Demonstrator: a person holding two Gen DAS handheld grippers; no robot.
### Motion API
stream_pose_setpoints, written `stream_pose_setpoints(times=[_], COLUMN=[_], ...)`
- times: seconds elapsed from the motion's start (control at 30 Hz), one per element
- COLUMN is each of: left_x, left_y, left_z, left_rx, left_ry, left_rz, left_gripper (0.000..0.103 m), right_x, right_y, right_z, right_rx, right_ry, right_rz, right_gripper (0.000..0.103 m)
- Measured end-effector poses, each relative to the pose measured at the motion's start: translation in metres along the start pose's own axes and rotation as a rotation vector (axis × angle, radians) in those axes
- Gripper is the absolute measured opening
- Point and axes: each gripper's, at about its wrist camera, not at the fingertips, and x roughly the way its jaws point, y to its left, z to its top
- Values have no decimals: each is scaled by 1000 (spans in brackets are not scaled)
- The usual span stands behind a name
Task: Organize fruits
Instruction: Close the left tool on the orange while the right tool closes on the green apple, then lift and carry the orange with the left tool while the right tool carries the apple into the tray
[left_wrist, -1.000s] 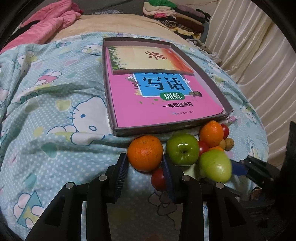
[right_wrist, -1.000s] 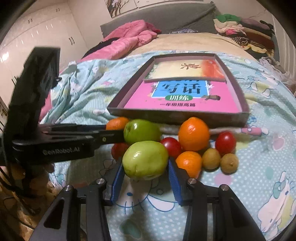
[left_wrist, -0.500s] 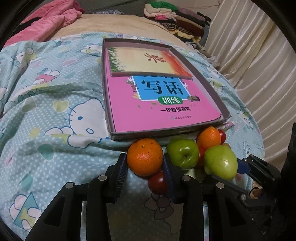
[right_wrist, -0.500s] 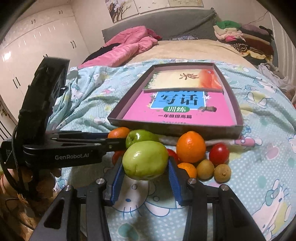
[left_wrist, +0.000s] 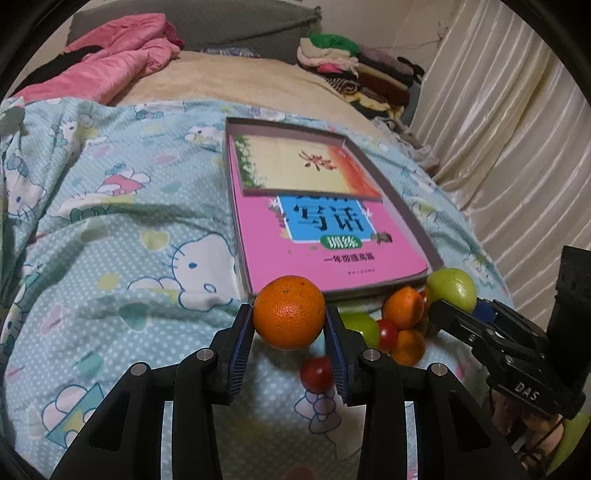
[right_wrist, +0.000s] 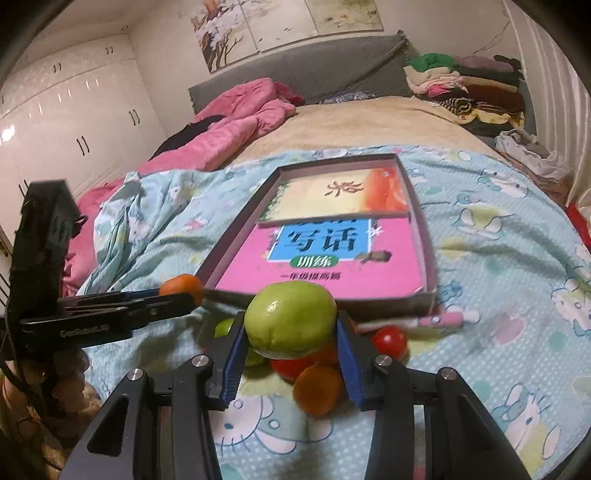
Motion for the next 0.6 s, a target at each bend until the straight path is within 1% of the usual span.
stream_pose_setpoints(times=[0.07, 0.23, 0.33, 0.47, 0.6], left_x=[-1, -2, 1, 5, 8], left_y=[-1, -10, -12, -11, -9], left_z=[1, 6, 7, 9, 13], left_rx=[0, 29, 27, 15, -13], left_ry=[-10, -37, -29, -28, -39], left_rz=[-27, -42, -50, -35, -15], left_gripper=[39, 39, 39, 39, 39], right_x=[1, 3, 5, 8, 8], right_y=[-1, 1, 1, -2, -1], right_z=[3, 13, 17, 22, 29], right_rx=[2, -2, -18, -14, -50], right_ry=[-5, -32, -44, -51, -74], right_rz=[-6, -4, -13, -13, -35], right_gripper=[45, 45, 45, 45, 45])
